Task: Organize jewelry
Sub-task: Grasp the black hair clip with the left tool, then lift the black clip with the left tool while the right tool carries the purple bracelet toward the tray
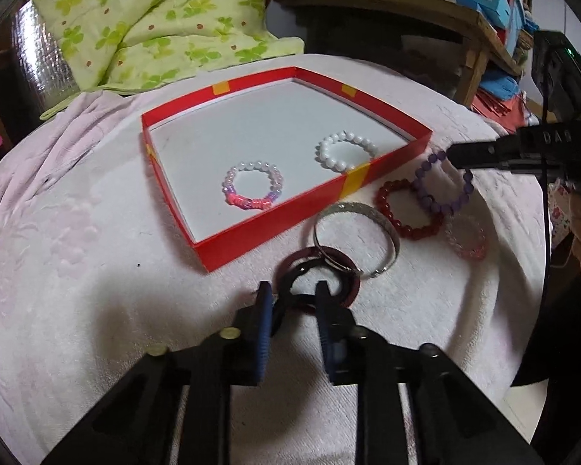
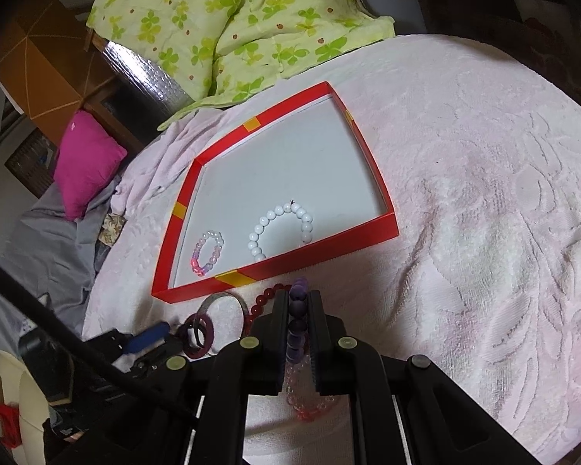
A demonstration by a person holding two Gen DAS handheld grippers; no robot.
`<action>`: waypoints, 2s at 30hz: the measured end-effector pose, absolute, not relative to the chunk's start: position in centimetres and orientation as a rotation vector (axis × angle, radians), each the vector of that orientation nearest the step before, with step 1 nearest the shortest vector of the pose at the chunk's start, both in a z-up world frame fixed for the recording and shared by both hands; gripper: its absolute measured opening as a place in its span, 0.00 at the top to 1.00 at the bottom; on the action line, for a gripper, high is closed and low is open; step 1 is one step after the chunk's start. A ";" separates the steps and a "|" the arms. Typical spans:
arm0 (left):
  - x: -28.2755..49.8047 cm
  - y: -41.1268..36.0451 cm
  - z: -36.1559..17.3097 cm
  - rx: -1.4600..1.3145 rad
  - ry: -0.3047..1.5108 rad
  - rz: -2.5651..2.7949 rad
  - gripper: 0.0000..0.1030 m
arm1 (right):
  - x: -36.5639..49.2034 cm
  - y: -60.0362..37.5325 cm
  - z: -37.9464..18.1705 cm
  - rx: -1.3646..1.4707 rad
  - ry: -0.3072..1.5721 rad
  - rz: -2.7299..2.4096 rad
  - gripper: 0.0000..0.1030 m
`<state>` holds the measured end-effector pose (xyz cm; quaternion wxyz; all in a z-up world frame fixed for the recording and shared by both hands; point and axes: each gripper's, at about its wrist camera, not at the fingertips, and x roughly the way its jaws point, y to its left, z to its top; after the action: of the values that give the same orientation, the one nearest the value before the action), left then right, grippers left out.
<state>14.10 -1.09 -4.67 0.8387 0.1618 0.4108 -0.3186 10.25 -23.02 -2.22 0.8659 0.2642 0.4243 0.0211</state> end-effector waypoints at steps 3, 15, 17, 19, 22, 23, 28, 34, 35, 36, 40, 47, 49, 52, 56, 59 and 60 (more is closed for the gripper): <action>14.1 -0.7 -4.5 0.301 0.890 -0.697 0.91 | 10.1 -23.3 -2.0 0.576 0.874 0.054 0.90; 14.6 3.0 -1.1 0.083 0.844 -0.722 0.93 | 9.9 -23.6 -1.3 0.637 0.817 0.094 0.90; 14.8 3.7 -0.5 0.046 0.832 -0.716 0.93 | 9.9 -23.7 -1.1 0.648 0.803 0.102 0.90; 15.1 4.3 0.0 0.014 0.819 -0.711 0.92 | 9.8 -23.7 -0.9 0.658 0.788 0.111 0.90; 15.6 4.8 0.7 -0.006 0.796 -0.706 0.93 | 9.8 -23.6 -0.4 0.660 0.759 0.124 0.90; 15.7 4.9 0.8 -0.008 0.793 -0.705 0.93 | 9.8 -23.5 -0.3 0.662 0.752 0.130 0.90; 15.7 4.3 -0.1 0.039 0.823 -0.716 0.92 | 10.3 -22.7 -0.3 0.654 0.765 0.142 0.90; 14.9 2.5 -2.9 0.204 0.902 -0.707 0.74 | 10.5 -22.9 -0.5 0.658 0.774 0.126 0.90; 14.8 2.5 -3.2 0.212 0.905 -0.703 0.74 | 10.6 -22.9 -0.6 0.662 0.776 0.127 0.90; 14.8 2.3 -3.4 0.228 0.906 -0.697 0.74 | 10.5 -23.0 -0.7 0.662 0.778 0.128 0.90; 14.3 1.5 -4.1 0.292 0.919 -0.699 0.52 | 10.5 -22.8 -0.9 0.654 0.787 0.130 0.90; 14.4 0.1 -5.2 0.318 0.937 -0.715 0.42 | 10.6 -22.4 -1.0 0.642 0.794 0.125 0.90; 14.8 0.1 -5.4 0.306 0.939 -0.704 0.42 | 10.6 -22.4 -1.1 0.640 0.794 0.125 0.90; 15.8 0.7 -5.1 0.235 0.931 -0.694 0.54 | 10.6 -22.3 -1.0 0.628 0.793 0.122 0.90; 15.9 0.7 -5.0 0.216 0.929 -0.710 0.67 | 10.5 -22.3 -0.9 0.623 0.791 0.120 0.90; 15.7 0.1 -5.5 0.251 0.945 -0.723 0.78 | 10.5 -22.5 -0.9 0.621 0.791 0.116 0.90; 15.6 0.0 -5.5 0.257 0.945 -0.721 0.78 | 10.5 -22.5 -0.9 0.620 0.790 0.115 0.90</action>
<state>15.62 0.01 -5.54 0.8207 0.1207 0.4439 -0.3389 10.45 -22.52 -0.89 0.8749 0.2969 0.3786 0.0550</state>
